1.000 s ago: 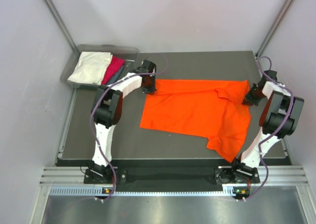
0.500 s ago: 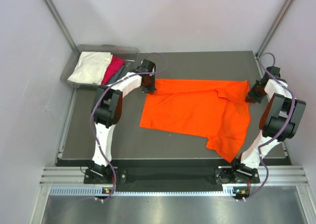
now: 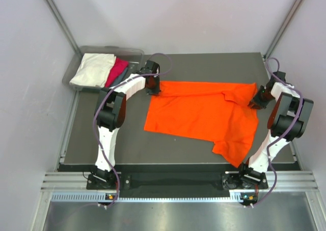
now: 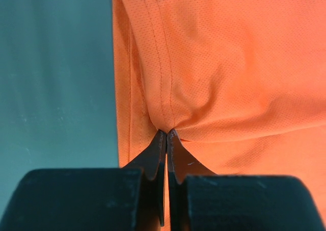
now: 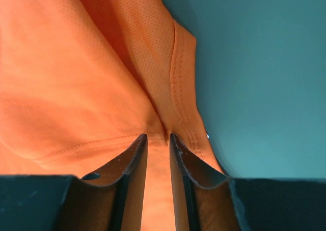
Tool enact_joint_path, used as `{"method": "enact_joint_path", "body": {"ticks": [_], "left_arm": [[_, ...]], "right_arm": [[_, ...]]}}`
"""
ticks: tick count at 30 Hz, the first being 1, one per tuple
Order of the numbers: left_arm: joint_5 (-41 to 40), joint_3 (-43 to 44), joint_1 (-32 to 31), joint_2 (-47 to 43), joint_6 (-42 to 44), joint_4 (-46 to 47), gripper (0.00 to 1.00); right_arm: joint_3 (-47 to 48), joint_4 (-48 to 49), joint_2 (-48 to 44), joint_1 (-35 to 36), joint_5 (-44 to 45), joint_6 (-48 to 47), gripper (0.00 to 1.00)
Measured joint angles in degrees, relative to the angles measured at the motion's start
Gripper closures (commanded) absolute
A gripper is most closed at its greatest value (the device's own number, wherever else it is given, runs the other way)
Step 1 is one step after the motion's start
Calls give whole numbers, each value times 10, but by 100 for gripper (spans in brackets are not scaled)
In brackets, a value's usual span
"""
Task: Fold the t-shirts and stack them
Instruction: Fold the tshirt
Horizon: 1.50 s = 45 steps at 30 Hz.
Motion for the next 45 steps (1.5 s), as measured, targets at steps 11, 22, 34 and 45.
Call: {"method": "enact_joint_path", "body": {"ticks": [11, 22, 34, 45], "left_arm": [[0, 2, 0, 0, 0, 0, 100], [0, 3, 1, 0, 0, 0, 100], [-3, 8, 15, 0, 1, -7, 100], [1, 22, 30, 11, 0, -14, 100]], "right_arm": [[0, 12, 6, 0, -4, 1, 100], [-3, -40, -57, 0, 38, 13, 100], [-51, -85, -153, 0, 69, 17, 100], [-105, -89, -154, 0, 71, 17, 100]]}}
